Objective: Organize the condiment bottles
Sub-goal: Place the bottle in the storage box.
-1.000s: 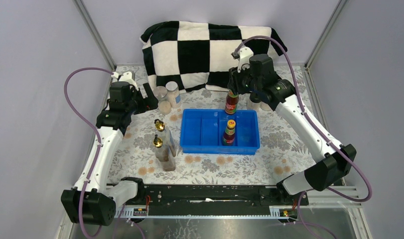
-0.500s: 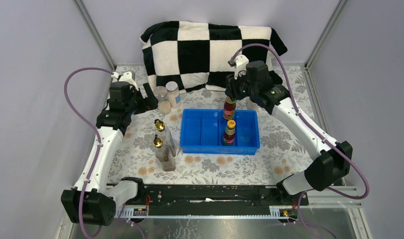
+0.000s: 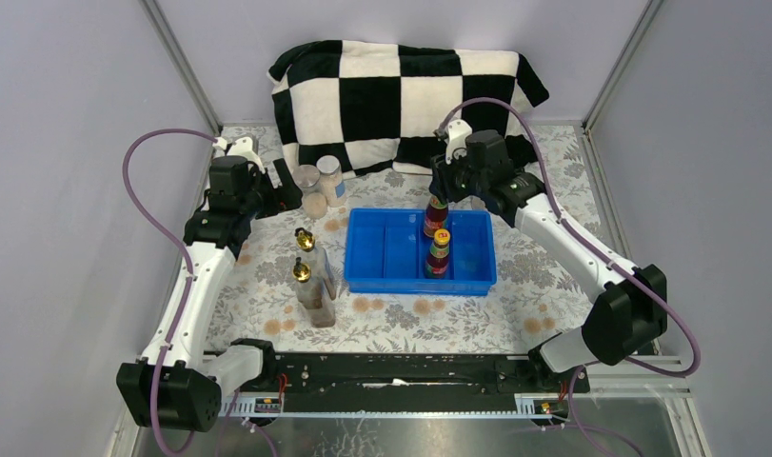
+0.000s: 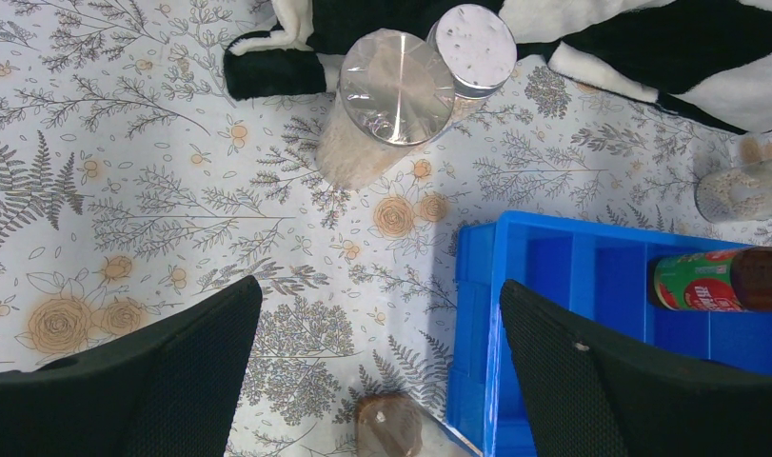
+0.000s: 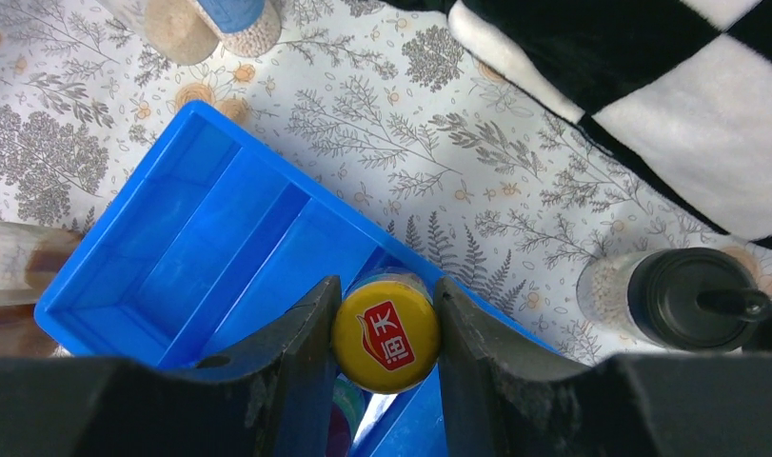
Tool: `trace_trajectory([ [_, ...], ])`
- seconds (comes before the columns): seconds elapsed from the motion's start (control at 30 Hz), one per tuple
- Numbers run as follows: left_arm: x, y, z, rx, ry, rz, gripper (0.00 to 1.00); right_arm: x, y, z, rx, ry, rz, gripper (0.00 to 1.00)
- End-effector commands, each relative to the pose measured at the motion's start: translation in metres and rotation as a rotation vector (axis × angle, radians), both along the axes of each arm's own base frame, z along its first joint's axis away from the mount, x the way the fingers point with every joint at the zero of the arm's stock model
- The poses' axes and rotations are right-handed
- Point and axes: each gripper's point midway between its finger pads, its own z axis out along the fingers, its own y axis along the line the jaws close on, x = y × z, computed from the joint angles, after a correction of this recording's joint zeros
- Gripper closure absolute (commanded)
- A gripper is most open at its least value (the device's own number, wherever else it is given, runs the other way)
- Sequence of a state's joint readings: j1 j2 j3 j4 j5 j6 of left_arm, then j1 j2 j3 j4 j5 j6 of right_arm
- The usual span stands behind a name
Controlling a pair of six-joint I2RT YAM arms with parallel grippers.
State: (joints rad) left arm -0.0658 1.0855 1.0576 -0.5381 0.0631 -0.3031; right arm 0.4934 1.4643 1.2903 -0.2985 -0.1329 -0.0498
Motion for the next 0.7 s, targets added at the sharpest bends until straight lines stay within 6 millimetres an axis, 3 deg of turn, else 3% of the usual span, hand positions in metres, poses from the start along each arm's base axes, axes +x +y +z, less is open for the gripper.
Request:
trace_trajectory([
  [0.0,0.005,0.001,0.007,0.015,-0.047,-0.005,0.01,0.013,0.011,0.045,0.109,-0.148,0.002,0.68],
  [0.47,0.005,0.0,0.006,0.012,-0.048,-0.01,0.01,0.006,0.01,0.008,0.101,-0.088,-0.004,0.68],
  [0.67,0.005,0.0,0.006,0.01,-0.049,-0.009,0.01,0.004,0.007,0.003,0.094,-0.08,-0.008,0.68],
])
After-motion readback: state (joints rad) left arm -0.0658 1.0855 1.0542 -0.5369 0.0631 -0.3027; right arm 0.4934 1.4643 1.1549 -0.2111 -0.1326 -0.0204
